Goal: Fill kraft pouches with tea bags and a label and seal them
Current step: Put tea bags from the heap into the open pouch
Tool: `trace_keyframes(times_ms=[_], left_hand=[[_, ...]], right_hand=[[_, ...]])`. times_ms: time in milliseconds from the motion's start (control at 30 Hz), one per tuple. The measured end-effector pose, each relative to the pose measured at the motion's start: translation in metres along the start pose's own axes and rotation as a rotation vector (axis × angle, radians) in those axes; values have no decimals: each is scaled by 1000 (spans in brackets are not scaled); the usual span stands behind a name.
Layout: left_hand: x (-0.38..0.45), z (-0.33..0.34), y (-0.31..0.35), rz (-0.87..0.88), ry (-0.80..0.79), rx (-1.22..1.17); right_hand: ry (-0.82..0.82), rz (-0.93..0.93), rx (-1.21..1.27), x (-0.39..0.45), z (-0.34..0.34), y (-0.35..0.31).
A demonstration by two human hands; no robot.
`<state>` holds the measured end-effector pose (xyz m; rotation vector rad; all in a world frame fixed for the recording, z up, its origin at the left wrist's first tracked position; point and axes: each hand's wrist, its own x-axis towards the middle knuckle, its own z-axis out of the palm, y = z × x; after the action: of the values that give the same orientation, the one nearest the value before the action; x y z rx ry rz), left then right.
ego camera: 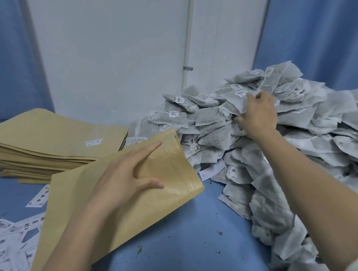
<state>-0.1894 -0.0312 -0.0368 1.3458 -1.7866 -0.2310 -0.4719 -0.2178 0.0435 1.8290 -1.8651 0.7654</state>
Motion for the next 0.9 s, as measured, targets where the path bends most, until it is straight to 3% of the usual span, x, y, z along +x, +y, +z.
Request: trace_keyframes(times_ms=[67, 133, 300, 467, 667, 800, 900], left_hand=[[0, 0, -1, -9, -4, -1], [0, 0, -1, -11, -1, 6], [2, 1, -3, -7, 5, 4], [1, 1, -2, -8, 10, 1], [1, 0, 0, -15, 6, -6], [1, 1, 4, 8, 4, -5], [1, 3, 7, 18, -14, -4]], right_hand=[[-44, -62, -181, 5, -1, 2], [-54, -91, -202, 5, 0, 5], [137, -205, 212, -29, -2, -3], [183, -23, 668, -72, -9, -15], [-209, 33, 947, -95, -18, -21], [-429, -178, 725, -98, -29, -41], [-655, -263, 732, -100, -35, -66]])
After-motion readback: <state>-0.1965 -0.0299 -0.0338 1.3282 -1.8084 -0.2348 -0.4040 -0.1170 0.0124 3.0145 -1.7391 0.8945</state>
